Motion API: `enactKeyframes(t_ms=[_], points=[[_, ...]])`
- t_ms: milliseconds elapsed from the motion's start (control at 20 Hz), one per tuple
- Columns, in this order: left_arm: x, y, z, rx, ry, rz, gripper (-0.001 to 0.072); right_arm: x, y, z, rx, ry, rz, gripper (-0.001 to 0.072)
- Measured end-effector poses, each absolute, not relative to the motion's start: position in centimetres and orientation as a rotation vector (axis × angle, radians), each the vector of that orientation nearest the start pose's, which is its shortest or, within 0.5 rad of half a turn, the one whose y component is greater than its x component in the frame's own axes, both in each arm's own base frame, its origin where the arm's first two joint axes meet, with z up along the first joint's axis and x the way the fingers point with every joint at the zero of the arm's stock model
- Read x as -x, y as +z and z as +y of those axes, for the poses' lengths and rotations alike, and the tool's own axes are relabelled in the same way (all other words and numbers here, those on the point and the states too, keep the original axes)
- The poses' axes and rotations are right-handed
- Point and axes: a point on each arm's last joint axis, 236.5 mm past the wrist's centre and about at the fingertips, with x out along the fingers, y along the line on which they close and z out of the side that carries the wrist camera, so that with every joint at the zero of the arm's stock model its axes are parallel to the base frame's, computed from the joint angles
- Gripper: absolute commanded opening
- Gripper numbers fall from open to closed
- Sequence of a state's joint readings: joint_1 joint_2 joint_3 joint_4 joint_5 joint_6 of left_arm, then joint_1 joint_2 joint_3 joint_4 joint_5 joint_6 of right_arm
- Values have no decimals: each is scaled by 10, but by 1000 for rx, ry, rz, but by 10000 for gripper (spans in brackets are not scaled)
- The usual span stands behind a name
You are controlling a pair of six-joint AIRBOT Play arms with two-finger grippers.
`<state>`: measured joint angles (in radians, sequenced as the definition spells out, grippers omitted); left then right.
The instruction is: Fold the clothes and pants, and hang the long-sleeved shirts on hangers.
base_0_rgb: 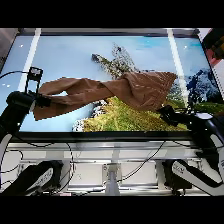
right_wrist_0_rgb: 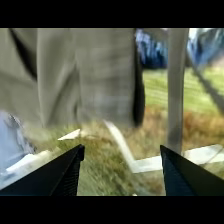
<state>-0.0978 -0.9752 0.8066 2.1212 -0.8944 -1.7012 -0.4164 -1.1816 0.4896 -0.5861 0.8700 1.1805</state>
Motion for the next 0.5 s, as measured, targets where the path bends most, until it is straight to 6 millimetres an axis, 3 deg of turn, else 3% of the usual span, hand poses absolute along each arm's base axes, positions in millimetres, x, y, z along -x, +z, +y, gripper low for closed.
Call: enactKeyframes(t_ms=[300,350,450,500], points=[[-357,35,60,-457,178,992,16,-344,-99,33,-1051,44,1147,550],[-357,34,59,-449,175,994,16,-348,-100,35,-1044,46,1144,511],[-356,33,56,-435,170,997,16,-353,-103,40,-1028,43,1137,282],[-356,32,55,-429,168,998,16,-356,-103,41,-1025,43,1132,97]])
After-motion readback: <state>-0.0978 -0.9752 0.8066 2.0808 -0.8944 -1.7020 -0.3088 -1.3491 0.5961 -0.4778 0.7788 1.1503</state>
